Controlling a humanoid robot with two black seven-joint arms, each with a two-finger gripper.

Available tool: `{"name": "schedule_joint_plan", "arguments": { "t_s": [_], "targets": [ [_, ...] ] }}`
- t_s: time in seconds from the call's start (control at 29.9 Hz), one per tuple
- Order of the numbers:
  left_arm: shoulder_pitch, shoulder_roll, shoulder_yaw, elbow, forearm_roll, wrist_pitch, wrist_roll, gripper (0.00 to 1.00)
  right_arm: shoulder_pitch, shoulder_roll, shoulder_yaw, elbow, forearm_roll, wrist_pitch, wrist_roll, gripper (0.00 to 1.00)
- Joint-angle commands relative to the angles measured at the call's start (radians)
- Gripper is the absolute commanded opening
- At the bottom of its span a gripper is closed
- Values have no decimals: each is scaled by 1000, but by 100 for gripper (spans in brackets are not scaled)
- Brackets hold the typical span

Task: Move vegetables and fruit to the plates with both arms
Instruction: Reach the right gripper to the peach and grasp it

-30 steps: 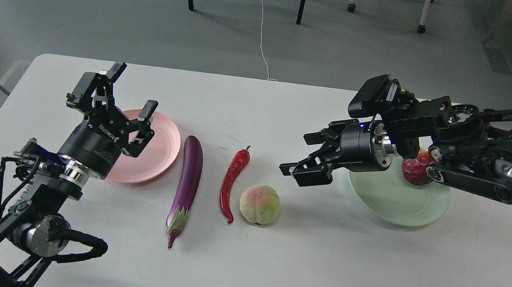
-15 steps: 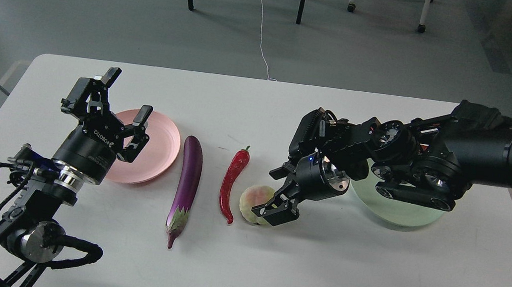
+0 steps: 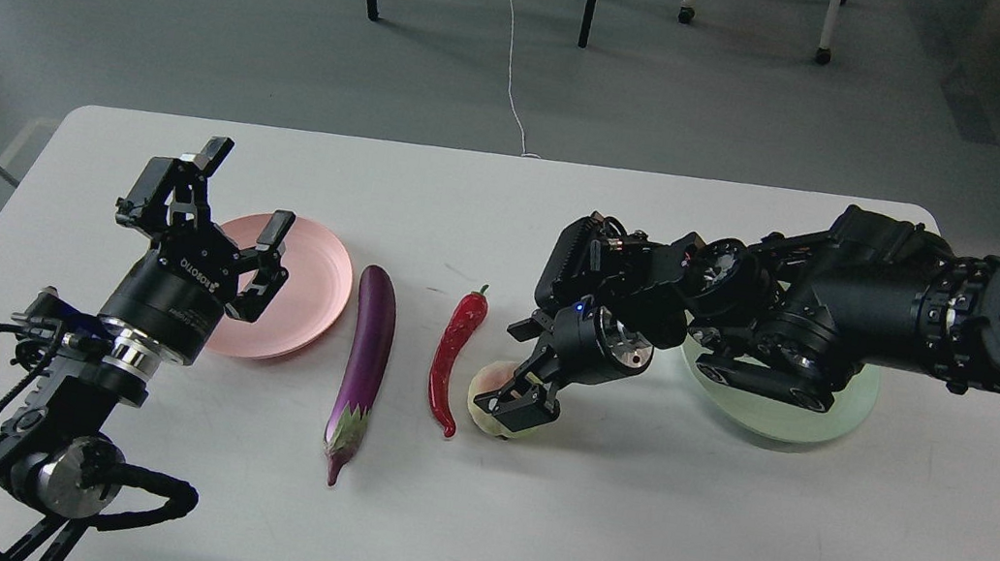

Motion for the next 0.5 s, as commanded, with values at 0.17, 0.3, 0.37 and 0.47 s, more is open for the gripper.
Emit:
{"name": "schedule_joint_plan", "arguments": {
  "t_s": [0.17,0.3,0.37,0.47],
  "targets": [
    [0,0,0,0,0,0,0,99,-16,0,-10,-7,5,-3,0,95],
    [0,0,0,0,0,0,0,99,-21,0,-10,-7,14,-3,0,95],
    [0,0,0,0,-1,0,0,99,-30,0,-10,-7,14,-3,0,95],
    [0,0,0,0,0,0,0,99,-38,0,-10,-9,14,-4,0,94]
  ]
}}
